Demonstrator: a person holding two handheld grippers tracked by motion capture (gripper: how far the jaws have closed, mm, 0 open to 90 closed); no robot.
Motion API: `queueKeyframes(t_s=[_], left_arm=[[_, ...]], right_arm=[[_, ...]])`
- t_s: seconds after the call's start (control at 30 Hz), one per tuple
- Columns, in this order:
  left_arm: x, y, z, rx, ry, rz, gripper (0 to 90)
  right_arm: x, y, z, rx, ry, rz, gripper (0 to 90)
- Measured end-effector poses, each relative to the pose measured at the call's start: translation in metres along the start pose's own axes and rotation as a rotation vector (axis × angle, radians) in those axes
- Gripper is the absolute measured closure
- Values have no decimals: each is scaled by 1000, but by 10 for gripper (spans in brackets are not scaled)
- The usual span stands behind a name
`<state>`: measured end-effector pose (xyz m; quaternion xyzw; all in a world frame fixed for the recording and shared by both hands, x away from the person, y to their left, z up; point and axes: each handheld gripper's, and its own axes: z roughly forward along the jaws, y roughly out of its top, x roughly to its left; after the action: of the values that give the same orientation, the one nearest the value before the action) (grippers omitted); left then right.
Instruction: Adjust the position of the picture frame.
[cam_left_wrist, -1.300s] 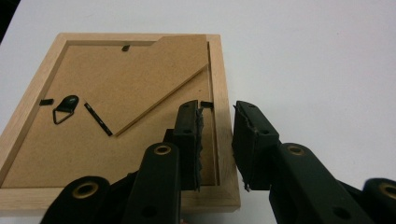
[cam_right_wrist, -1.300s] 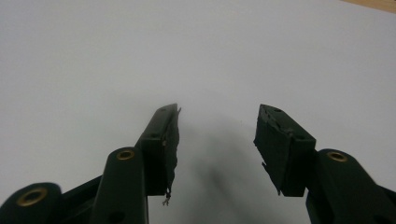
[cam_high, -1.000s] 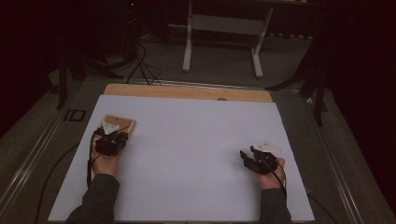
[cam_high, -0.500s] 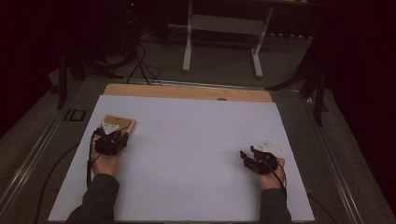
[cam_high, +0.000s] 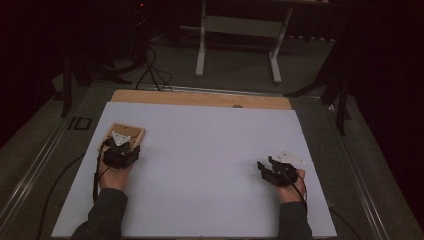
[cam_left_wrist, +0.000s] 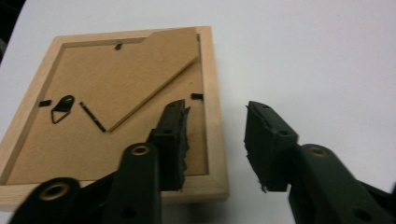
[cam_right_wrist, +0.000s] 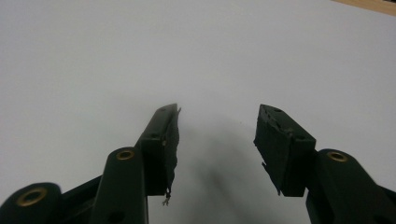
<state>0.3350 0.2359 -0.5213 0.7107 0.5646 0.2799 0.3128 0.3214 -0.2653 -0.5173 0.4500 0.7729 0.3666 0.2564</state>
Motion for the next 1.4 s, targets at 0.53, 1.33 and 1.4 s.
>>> queueKeyframes(t_s=[0.53, 1.33, 1.4], left_arm=[[6, 0, 1, -10, -28, -29, 818], [-27, 4, 1, -10, -135, 71, 819], [-32, 4, 1, -14, -149, 80, 819]], right_arm=[[2, 0, 1, 6, 3, -7, 489], [2, 0, 1, 4, 5, -8, 490], [2, 0, 1, 4, 5, -8, 490]])
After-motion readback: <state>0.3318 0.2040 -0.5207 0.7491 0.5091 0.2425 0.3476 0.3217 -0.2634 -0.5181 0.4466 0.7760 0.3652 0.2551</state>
